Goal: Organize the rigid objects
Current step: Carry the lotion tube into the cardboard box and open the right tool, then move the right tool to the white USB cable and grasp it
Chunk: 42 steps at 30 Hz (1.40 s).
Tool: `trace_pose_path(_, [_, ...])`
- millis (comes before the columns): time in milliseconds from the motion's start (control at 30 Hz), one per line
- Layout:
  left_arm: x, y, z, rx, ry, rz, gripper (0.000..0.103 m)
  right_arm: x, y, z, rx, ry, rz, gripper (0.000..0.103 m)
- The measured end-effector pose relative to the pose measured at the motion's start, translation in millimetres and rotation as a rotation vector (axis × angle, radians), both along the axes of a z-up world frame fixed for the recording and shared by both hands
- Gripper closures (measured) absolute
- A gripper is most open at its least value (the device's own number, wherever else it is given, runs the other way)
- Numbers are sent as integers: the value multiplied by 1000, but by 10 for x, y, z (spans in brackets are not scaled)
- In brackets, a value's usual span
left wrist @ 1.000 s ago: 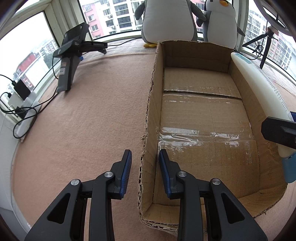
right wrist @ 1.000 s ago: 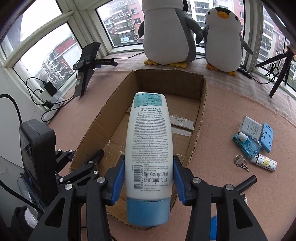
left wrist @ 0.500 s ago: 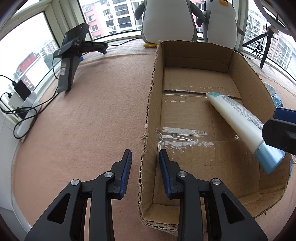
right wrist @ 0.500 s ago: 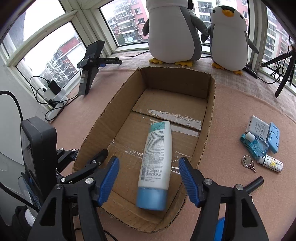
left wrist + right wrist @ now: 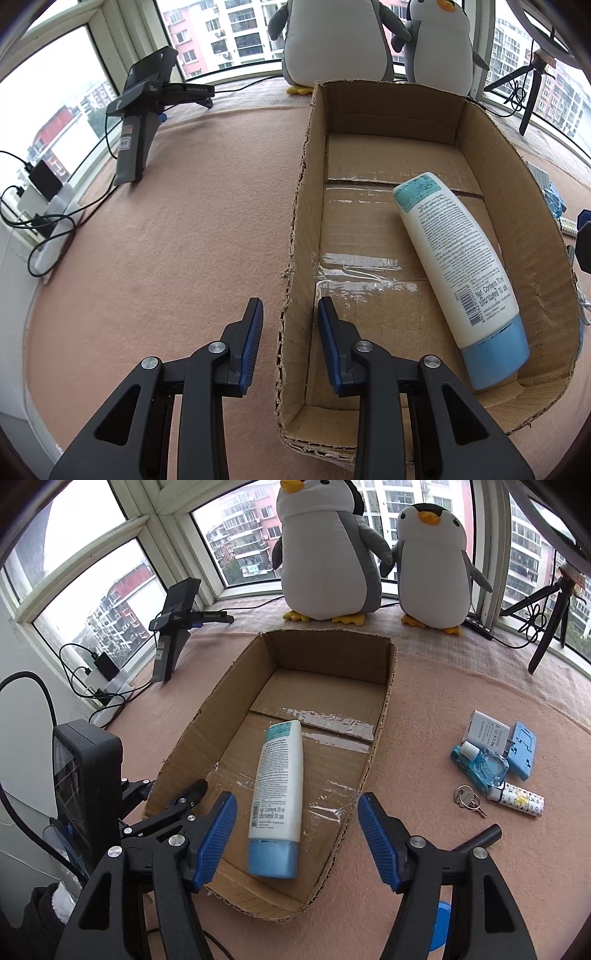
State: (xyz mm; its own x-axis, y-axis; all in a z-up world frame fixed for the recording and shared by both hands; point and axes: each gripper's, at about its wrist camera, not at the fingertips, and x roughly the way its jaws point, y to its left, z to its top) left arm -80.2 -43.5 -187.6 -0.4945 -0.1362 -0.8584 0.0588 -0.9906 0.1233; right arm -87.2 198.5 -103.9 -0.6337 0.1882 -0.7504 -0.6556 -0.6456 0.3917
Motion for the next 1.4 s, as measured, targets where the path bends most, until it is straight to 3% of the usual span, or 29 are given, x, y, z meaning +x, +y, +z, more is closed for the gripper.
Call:
trace_pose_path(333, [-2,-6,0,2,1,1,74,661,78,-40,17,-21,-35,39])
trace_pose_path(667, [-3,-4,-1,-1,1,0,74,1231,118,-366,12,-145,-90,39])
trace_pose_path(1000, [-4,-5,3,-3,1,-2,74,1308,138,-669,-14,-233,-68,39])
trace_pose_path(1133, [-5,-6,7,-1,1,0,74,1288,198,-762,-32,-260,-53,50])
trace_pose_path(1400, [-5,-5,7,-1,0,-1,74,1208,317,-879,-46,-309,-22,54])
